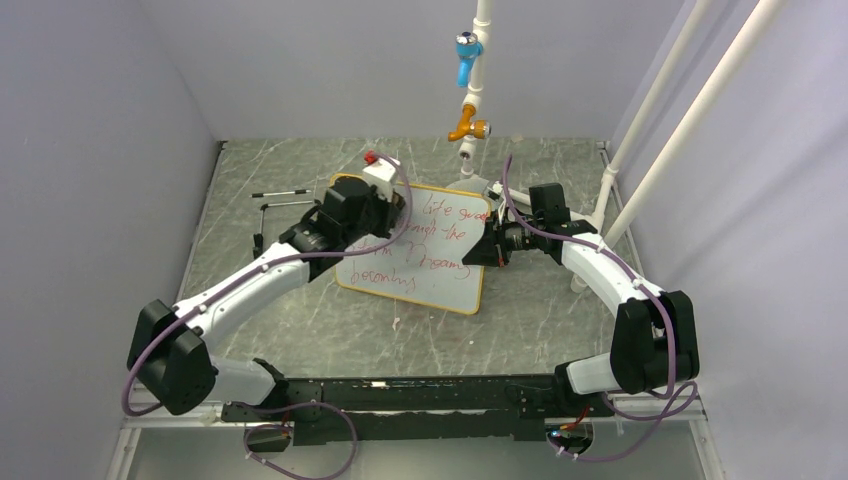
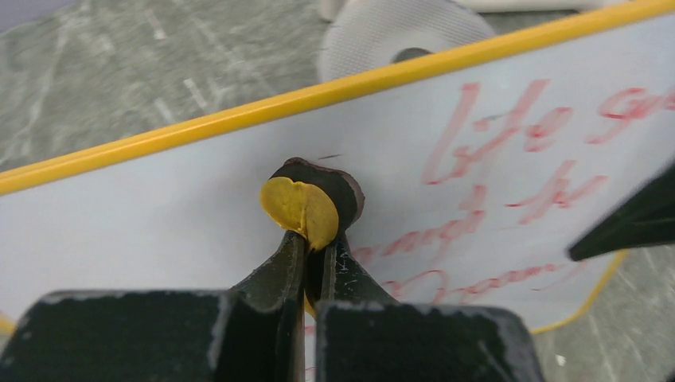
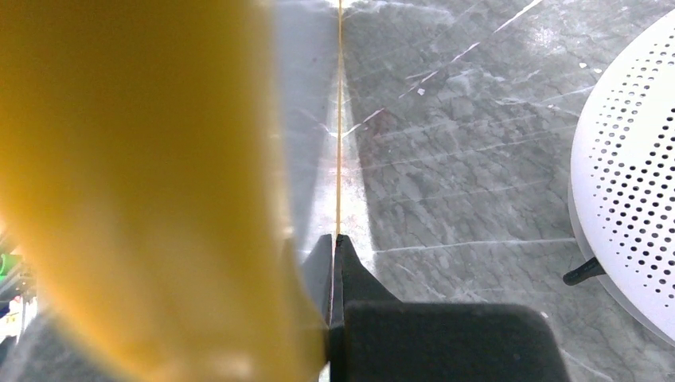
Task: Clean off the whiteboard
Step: Erase the whiteboard using the whiteboard.
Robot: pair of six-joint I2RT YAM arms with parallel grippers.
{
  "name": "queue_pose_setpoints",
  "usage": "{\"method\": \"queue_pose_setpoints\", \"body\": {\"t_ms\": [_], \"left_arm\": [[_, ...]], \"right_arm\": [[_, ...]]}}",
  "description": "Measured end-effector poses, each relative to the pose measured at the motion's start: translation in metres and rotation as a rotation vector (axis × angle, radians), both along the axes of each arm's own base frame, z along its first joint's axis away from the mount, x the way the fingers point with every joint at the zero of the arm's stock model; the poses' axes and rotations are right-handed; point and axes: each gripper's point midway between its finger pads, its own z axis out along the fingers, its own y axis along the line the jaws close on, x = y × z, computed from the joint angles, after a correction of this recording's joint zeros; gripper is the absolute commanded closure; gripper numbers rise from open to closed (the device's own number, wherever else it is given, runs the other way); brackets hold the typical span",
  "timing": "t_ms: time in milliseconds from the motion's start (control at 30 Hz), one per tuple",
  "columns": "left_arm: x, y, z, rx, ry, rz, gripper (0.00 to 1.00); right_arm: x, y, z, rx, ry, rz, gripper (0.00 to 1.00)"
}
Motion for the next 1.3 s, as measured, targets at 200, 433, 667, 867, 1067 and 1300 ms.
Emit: {"method": "queue_pose_setpoints", "body": {"t_ms": [200,433,667,867,1067,1300], "left_arm": [[0.018,0.044,0.004,-0.008,-0.009,0.112,1.00],[0.004,0.019,0.004,-0.015,-0.003,0.053,1.00],[-0.022,-0.026,-0.010,-0.006,0.028,-0.052,1.00],[-0.008,-0.006,-0.009,0.002,0.024,0.001,1.00],[0.028,0.055,0.005,-0.021,0.004,0.160,1.00],[0.026,0.052,0.007,-0.029,0.001,0.148,1.00]], "right_arm": [[0.000,0.000,0.000,0.000,-0.002,0.001,1.00],[0.001,0.000,0.000,-0.002,-0.015,0.006,1.00],[0.001,0.000,0.000,-0.003,-0.023,0.009,1.00],[0.000,0.000,0.000,-0.001,-0.002,0.001,1.00],[-0.001,0.000,0.000,0.001,0.009,-0.003,1.00],[-0.001,0.000,0.000,0.001,0.007,-0.001,1.00]]}}
